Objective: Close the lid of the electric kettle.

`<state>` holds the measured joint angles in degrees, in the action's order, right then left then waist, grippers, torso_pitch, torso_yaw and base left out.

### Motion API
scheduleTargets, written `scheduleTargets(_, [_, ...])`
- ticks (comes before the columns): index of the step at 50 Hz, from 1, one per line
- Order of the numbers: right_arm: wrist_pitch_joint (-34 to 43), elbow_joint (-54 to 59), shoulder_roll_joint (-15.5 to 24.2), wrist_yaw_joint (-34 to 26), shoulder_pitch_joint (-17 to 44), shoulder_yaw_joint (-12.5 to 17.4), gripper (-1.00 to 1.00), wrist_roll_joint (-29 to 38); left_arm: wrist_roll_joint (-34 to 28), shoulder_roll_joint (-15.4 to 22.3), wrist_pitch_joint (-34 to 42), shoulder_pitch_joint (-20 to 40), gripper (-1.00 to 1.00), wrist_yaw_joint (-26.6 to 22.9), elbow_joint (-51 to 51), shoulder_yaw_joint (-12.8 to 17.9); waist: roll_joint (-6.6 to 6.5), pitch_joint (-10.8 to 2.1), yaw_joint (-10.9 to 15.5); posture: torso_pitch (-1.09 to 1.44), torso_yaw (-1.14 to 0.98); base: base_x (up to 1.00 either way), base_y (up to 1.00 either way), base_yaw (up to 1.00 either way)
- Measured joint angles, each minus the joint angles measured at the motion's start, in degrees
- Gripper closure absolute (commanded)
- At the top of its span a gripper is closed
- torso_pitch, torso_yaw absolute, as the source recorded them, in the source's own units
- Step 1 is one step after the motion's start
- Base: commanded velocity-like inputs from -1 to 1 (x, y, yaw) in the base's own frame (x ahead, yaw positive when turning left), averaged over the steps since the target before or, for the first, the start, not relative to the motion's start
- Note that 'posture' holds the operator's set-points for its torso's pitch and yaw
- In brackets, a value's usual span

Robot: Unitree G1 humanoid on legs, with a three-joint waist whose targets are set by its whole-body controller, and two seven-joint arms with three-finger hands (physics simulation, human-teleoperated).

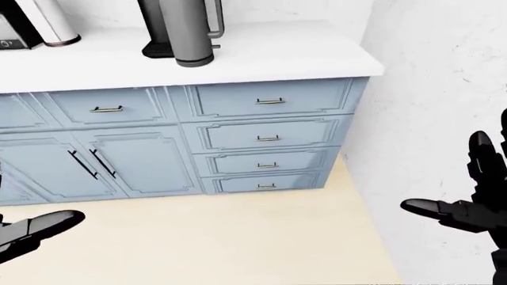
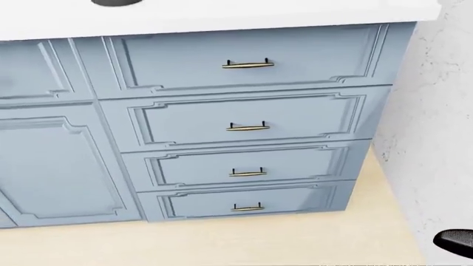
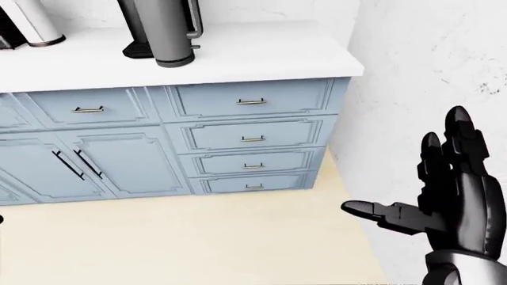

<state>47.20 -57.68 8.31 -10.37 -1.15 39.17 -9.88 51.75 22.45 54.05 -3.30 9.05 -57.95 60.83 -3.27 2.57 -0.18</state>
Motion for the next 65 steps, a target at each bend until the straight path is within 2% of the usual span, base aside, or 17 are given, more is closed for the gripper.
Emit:
scheduleTargets(5, [-0.2,0.4,-0.3,-0.8,-0.1,-0.7,-1.0,-0.1,-0.6,-0.2,0.4,-0.3,-1.0,0.5,1.3,-0.6,0.31,-0.14,0.2,0.0,0.0,0.0,0.2,0.0])
scheduleTargets(12, [-1.0,0.7,-0.3,-0.5,0.0,-0.7,-1.0,0.6,0.0,0.2,0.3,0.1,-1.0,0.7,0.8,-0.7,3.38,0.14,0.0,0.0,0.0,0.0,0.2,0.0])
scheduleTargets(15, [-1.3,1.0,-0.4,-0.6,-0.2,-0.9,-1.0,0.6,-0.7,0.2,0.1,0.2,-1.0,0.7,0.9,-1.5,5.47,-0.11,0.1,0.0,0.0,0.0,0.2,0.0])
scheduleTargets(17, [-1.3,1.7,-0.4,-0.6,-0.4,-0.4,-1.0,0.8,-1.0,-0.8,0.0,0.1,-1.0,0.2,0.6,-2.5,4.3,0.09,-0.6,0.0,0.0,0.0,0.2,0.0])
scheduleTargets(20, [-0.4,2.0,-0.5,-0.3,-0.6,0.1,-1.0,1.1,-1.2,-0.9,0.4,0.0,-1.0,-0.6,1.0,-2.7,5.14,-0.61,-0.4,0.0,0.0,0.0,0.2,0.0])
scheduleTargets(22, [-0.6,1.3,-0.2,-0.2,-0.3,0.2,-1.0,1.1,-1.6,-0.7,0.2,0.3,-1.0,-0.6,0.9,-2.2,4.35,-0.59,-0.2,0.0,0.0,0.0,0.2,0.0])
scheduleTargets(26, [-0.5,0.2,-0.1,-0.3,-0.1,0.2,-1.0,0.7,-2.1,-0.8,-0.5,0.5,-1.0,-0.9,0.4,-2.2,1.09,0.26,-0.4,0.0,0.0,0.0,0.2,0.0])
scheduleTargets(28, [-0.3,-0.1,-0.1,-0.3,0.0,0.2,-1.0,0.6,-2.1,-0.7,-0.5,0.5,-1.0,-1.0,0.4,-2.1,-1.47,-0.25,-0.3,0.0,0.0,0.0,0.2,0.0])
scheduleTargets(33, [0.5,0.4,-0.7,-0.8,-0.3,-0.5,-1.0,0.0,-2.6,-1.0,0.3,0.1,-1.0,-0.6,1.8,-1.4,0.11,-0.13,0.5,0.0,0.0,0.0,0.2,0.0])
scheduleTargets(40, [-1.0,0.0,-0.5,-0.5,-0.2,-0.2,-1.0,0.3,-2.9,-1.0,-0.4,0.3,-1.0,-1.2,1.0,-1.9,5.83,0.06,0.1,0.0,0.0,0.0,0.2,0.0])
scheduleTargets(42, [-0.8,0.6,-0.4,-0.4,-0.2,0.2,-1.0,0.4,-2.8,-1.8,-0.2,0.2,-1.0,-1.4,0.8,-2.6,4.83,0.17,-0.7,0.0,0.0,0.0,0.2,0.0])
scheduleTargets(46, [0.0,0.8,-0.4,0.0,-0.4,0.3,-1.0,0.8,-2.8,-1.6,0.3,0.2,-1.0,-1.7,1.0,-2.6,4.92,-0.55,-0.3,0.0,0.0,0.0,0.2,0.0])
scheduleTargets(50, [-0.8,0.3,-0.3,-0.1,-0.2,0.0,-1.0,0.7,-2.5,-1.2,-0.1,0.5,-1.0,-1.2,0.0,-1.9,1.92,0.29,-0.2,0.0,0.0,0.0,0.2,0.0])
scheduleTargets(53, [-0.6,0.3,-0.2,-0.1,0.1,0.0,-1.0,0.6,-1.9,-0.8,0.0,0.6,-1.0,-1.0,-0.3,-2.0,-1.58,-0.18,-0.2,0.0,0.0,0.0,0.2,0.0])
scheduleTargets(55, [-0.6,0.6,-1.0,-0.4,-0.4,-0.8,-1.0,0.4,-2.0,-1.0,0.2,0.4,-1.0,-0.8,0.9,-1.9,-0.51,0.56,0.2,0.0,0.0,0.0,0.2,0.0])
scheduleTargets(58, [-0.4,1.3,-0.8,-0.5,-0.5,-0.9,-1.0,0.4,-2.6,-1.0,0.6,0.2,-1.0,-0.4,1.6,-1.9,0.24,0.08,0.2,0.0,0.0,0.0,0.2,0.0])
scheduleTargets(65, [-1.3,0.2,-0.6,-0.4,-0.1,-1.0,-1.0,0.7,-2.5,-0.8,0.1,0.5,-1.0,-0.6,0.9,-2.1,5.1,0.07,0.1,0.0,0.0,0.0,0.2,0.0])
